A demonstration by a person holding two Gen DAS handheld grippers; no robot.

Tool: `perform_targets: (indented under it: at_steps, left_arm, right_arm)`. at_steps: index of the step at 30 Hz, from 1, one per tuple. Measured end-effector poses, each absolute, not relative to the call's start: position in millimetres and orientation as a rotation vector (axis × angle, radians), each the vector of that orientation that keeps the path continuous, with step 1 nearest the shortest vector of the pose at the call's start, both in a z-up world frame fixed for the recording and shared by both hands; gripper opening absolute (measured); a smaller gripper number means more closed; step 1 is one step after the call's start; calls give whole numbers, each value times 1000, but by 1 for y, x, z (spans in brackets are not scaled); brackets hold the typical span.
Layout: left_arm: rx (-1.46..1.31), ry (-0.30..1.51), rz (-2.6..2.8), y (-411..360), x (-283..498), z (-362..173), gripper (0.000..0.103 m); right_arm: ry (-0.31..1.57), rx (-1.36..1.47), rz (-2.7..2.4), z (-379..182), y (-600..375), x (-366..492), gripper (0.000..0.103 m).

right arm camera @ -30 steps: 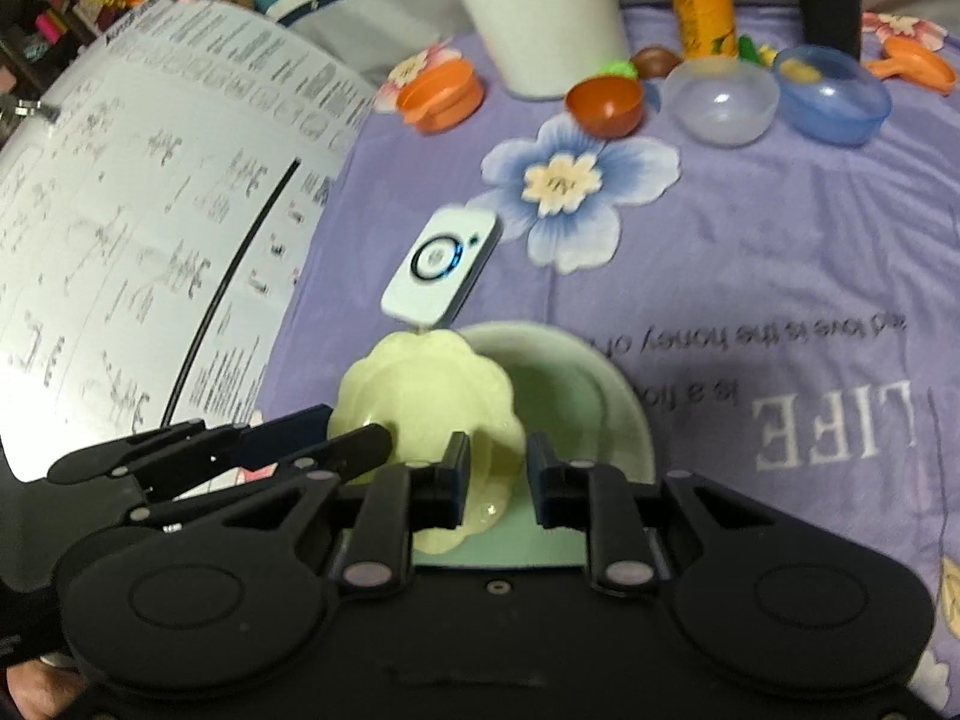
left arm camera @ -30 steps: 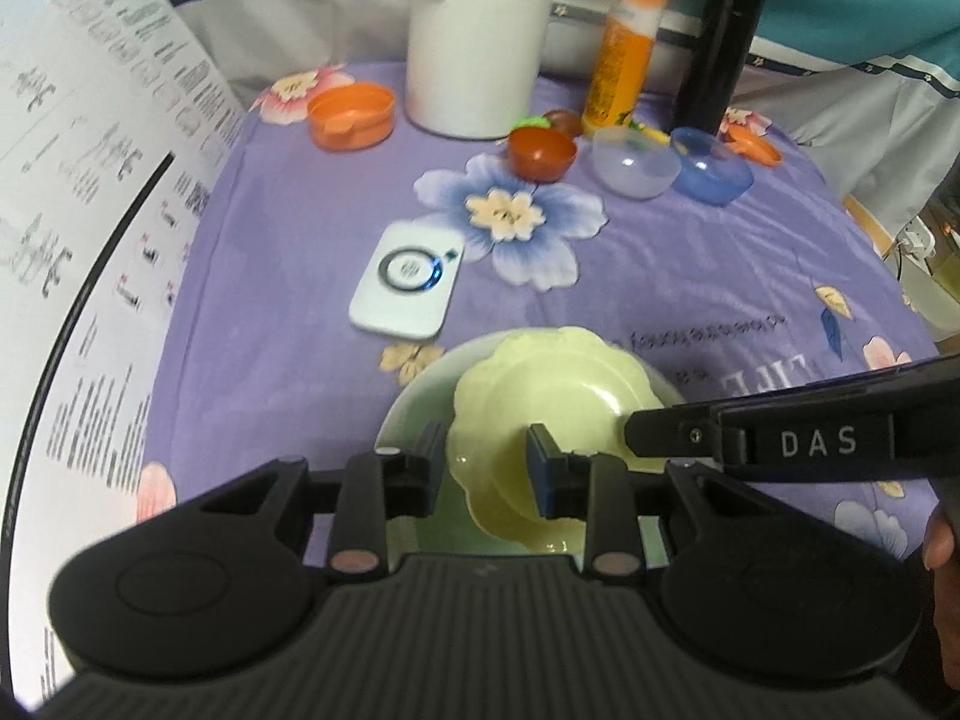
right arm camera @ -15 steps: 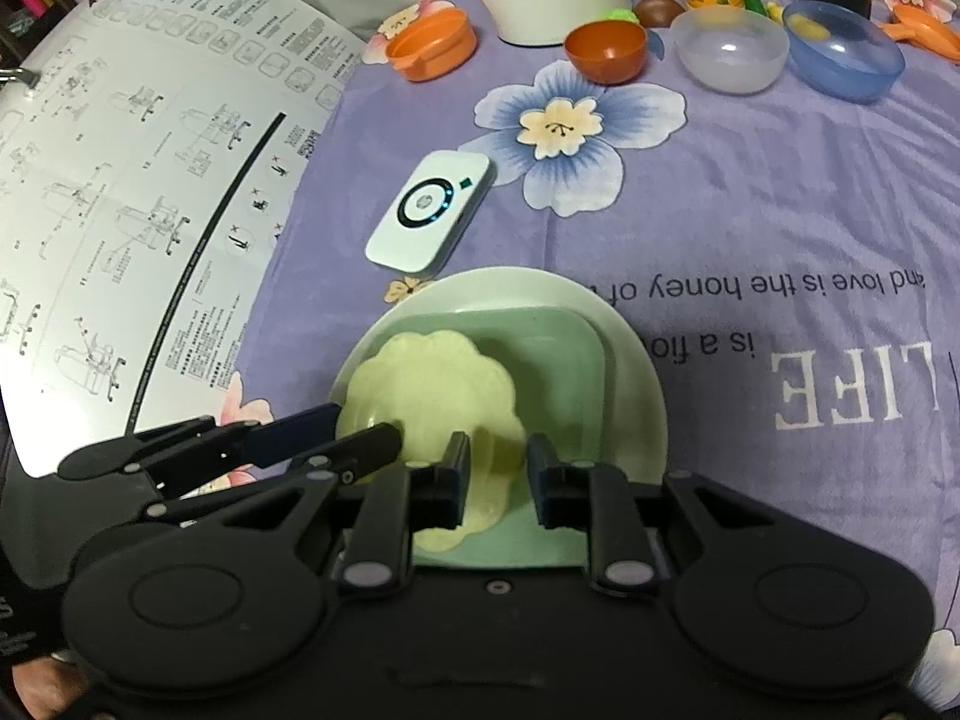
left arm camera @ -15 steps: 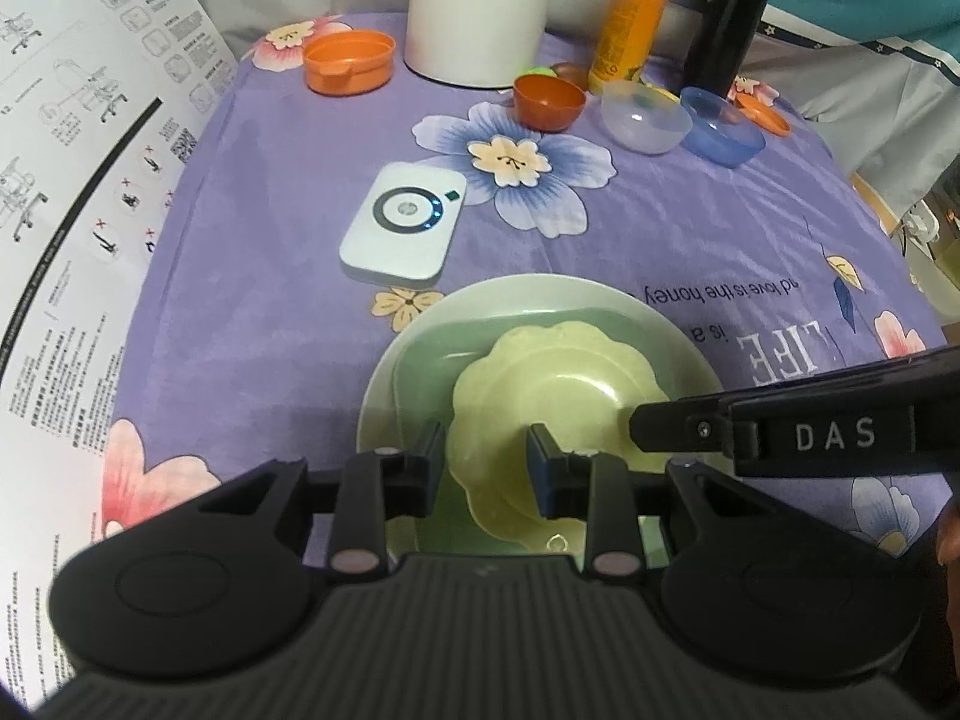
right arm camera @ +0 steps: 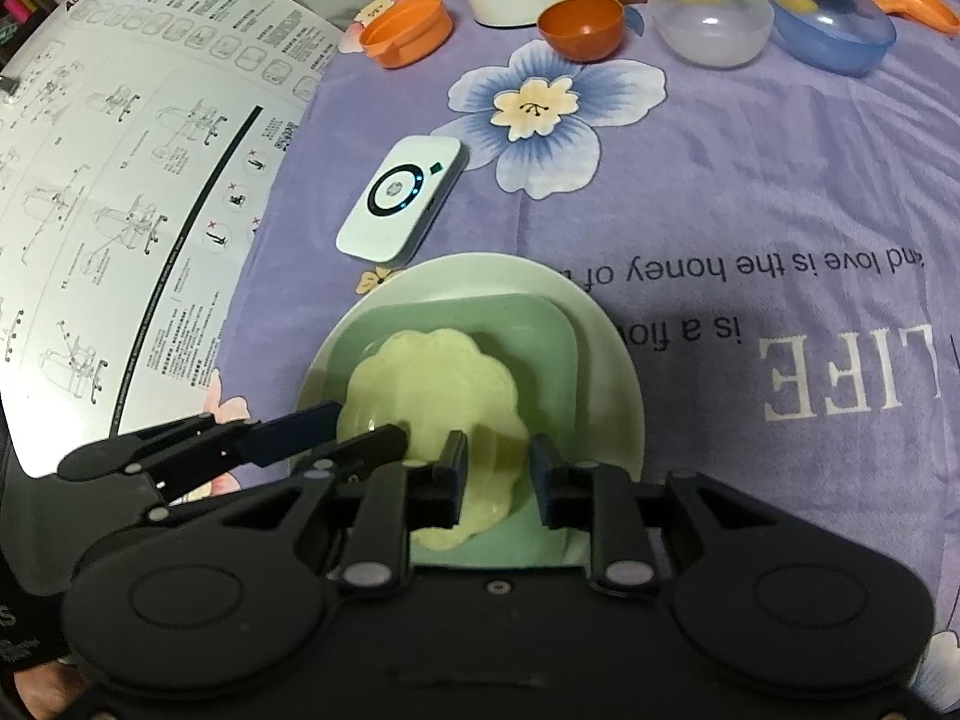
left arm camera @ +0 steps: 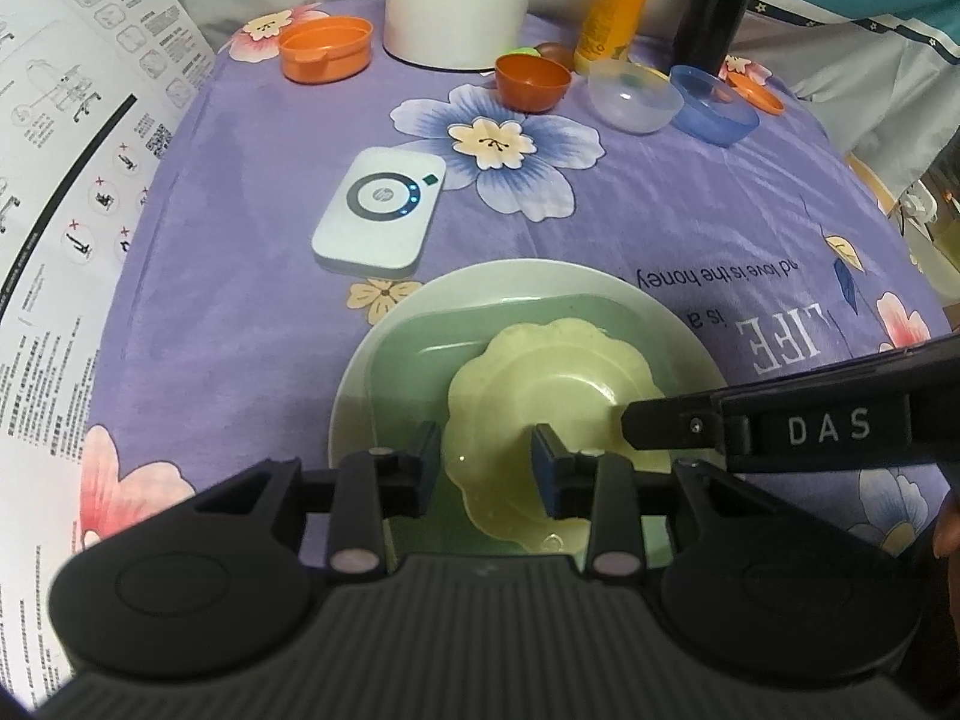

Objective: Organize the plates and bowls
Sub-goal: 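Lower the yellow plate onto the green plate with both tools, then open both tools and release the yellow flower plate, then move both tools away from the plates toward the blue bowl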

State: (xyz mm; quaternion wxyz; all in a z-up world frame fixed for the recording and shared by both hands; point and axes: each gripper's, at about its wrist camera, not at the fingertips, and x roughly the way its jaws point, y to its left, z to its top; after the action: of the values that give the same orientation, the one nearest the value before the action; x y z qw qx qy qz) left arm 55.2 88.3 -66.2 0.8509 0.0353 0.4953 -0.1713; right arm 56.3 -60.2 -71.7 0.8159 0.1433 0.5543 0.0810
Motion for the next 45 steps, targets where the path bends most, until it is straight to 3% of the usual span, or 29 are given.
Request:
perform_targets:
  at_steps: [2,3,4,5,7,9,11,45]
  left_arm:
    - [80,1029,-361,88,53,-64,48]
    - [85,1015,-358,88,52,-62,61]
    - [90,999,-354,88,50,-59,73]
    - [96,979,-346,88,49,-55,76]
    - [112,932,-322,90,45,-48,93]
    - [113,901,-300,93,43,-42,103]
    - [103,889,-289,97,43,-38,103]
    - [96,821,-234,85,40,-3,103]
  right_arm:
    - [1179,309,173,-72,-61,57,28]
    - [1175,308,175,-71,-61,57,32]
    - [1168,305,176,-69,-61,56,44]
    - [1153,298,175,-66,-62,54,59]
    - [1122,280,170,-59,-63,52,74]
    - [1085,247,164,-51,-65,48,87]
    - [1059,230,149,-45,-69,45,103]
    - [928,231,120,-3,-97,20,103]
